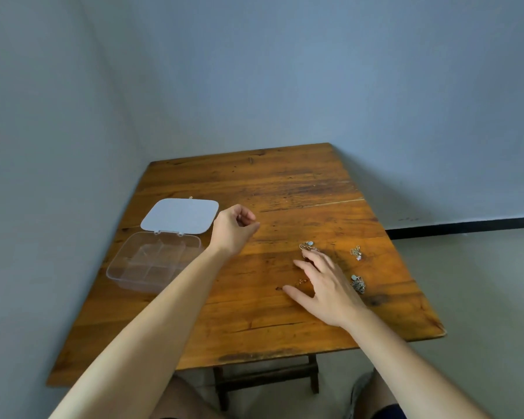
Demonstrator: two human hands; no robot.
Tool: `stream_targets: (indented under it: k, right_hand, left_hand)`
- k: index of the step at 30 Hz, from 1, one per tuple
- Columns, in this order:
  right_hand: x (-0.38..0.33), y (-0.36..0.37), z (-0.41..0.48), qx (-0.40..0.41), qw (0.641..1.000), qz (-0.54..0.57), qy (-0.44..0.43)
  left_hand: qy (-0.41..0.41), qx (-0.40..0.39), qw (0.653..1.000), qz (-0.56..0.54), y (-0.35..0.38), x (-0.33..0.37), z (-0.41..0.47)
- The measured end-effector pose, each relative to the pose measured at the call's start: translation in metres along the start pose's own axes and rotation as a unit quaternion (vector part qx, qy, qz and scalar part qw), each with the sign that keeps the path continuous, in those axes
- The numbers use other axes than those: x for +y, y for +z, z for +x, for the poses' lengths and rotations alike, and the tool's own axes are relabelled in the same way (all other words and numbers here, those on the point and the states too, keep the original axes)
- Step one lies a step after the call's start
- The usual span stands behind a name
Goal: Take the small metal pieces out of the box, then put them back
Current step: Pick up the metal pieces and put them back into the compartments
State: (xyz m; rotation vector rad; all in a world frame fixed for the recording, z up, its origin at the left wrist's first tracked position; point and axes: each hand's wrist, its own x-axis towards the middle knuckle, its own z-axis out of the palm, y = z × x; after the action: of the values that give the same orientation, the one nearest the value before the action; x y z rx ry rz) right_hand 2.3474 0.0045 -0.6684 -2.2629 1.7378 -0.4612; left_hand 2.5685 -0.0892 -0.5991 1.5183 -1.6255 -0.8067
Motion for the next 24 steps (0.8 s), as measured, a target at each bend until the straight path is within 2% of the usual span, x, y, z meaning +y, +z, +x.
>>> stream_targets:
  k: [3,8,12,17,24]
  right_hand:
    - [-0.004,0.001,0.001,0.006,1.000,-0.017,0.001]
    - [-0.003,-0.002,0.001,0.004,1.000,0.000,0.016]
    - [-0.006,-0.001,0.002,0.003,0.999,0.027,0.030]
    - [-0.003,0.003,-0.002,0.110,0.992,0.054,0.030]
    - [0.000,0.004,-0.015,0.220,0.968,0.049,0.105]
  left_hand:
    - [-0.007,-0.003,1.000,0.021,0.016,-0.008,0.002]
    - [-0.019,-0.094,0.993,0.069,0.027,-0.029,-0.005]
    - [-0.031,-0.082,0.995,0.042,0.020,-0.042,-0.011]
    - [-0.044,-0.064,0.997,0.007,0.012,-0.045,-0.030]
    - [0.003,-0.044,0.998,0.042,0.026,-0.042,-0.073]
